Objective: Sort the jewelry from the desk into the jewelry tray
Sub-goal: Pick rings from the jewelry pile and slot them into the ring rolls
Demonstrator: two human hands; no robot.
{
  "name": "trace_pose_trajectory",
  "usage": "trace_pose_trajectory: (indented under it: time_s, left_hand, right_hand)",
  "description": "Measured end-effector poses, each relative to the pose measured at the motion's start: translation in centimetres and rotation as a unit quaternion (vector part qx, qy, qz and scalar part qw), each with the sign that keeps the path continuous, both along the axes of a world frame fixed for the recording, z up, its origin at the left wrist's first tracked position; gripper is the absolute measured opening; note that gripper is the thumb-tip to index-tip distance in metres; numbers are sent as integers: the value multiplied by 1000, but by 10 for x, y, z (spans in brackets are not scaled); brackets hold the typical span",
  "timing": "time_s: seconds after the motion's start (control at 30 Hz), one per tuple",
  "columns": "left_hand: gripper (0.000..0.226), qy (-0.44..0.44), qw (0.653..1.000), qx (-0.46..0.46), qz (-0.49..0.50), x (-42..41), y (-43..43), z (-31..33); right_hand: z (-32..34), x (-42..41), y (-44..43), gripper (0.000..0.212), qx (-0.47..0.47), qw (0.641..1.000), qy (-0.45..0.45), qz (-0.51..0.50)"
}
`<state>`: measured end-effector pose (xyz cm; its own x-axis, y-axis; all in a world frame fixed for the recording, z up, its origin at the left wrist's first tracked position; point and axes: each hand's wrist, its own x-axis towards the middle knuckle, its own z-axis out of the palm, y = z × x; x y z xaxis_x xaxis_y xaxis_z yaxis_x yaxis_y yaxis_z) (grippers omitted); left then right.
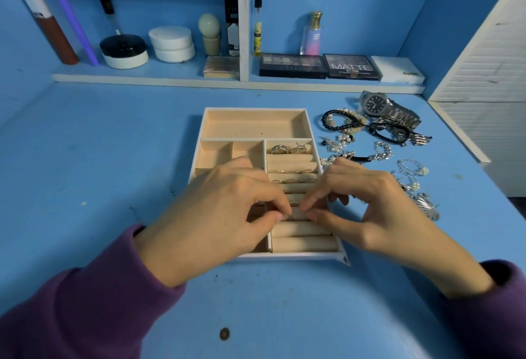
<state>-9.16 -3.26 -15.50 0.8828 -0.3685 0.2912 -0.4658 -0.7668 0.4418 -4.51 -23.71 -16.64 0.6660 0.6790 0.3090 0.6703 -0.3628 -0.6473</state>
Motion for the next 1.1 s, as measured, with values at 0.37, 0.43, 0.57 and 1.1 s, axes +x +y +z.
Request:
trace_pose_trajectory:
  time_s: [0.37,0.43,0.57,1.1]
  left_hand:
    - [7,9,999,38,8,1,-5,5]
    - [8,12,999,40,9,1,-6,7]
    - [7,30,998,46,14,3,-5,8]
    - [11,71,997,37,-5,68,-51,36]
  right_hand:
    - [-2,1,2,7,-6,1000,-17,7]
    - [-3,1,1,7,-6,1000,-15,6]
    - [-1,1,1,7,-1,1000,6,2]
    - [-10,29,-30,25,-95,960,-68,-256]
